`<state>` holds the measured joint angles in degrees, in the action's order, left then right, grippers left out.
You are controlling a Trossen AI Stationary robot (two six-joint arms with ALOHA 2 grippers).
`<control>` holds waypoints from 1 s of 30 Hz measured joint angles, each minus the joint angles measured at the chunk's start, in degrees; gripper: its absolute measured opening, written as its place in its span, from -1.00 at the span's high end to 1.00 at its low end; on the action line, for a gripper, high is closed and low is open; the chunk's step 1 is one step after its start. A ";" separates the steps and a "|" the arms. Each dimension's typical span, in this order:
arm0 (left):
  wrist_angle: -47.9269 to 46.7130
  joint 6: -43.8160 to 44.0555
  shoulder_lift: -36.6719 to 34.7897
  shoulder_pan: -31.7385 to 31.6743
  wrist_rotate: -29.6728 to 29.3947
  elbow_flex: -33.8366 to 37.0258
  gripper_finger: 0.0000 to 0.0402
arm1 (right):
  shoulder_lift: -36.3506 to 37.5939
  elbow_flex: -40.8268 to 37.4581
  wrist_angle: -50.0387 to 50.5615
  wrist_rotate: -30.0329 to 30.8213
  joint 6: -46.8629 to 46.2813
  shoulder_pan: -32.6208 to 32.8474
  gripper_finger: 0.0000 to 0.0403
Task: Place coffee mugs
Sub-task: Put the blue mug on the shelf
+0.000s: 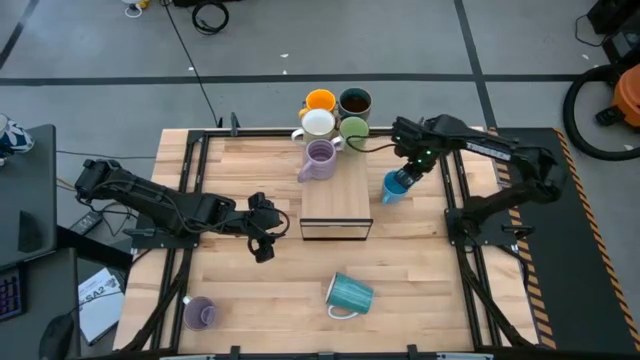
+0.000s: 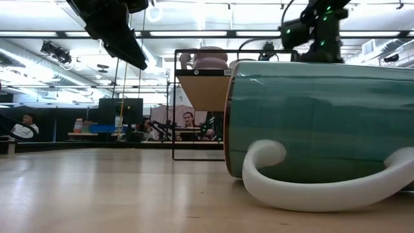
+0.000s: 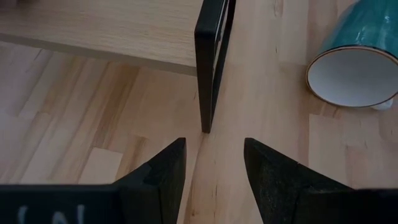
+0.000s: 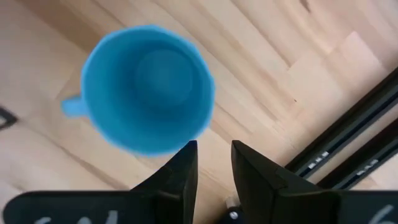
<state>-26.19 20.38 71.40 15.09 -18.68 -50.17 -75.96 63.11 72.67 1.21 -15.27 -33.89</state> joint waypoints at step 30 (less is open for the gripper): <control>5.28 0.02 0.00 0.00 0.00 0.00 0.16 | 30.07 -1.14 -13.08 -8.22 23.08 19.80 0.50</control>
<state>-20.91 20.40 71.40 15.09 -18.67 -50.17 -45.89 61.97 59.60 -7.01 7.81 -14.09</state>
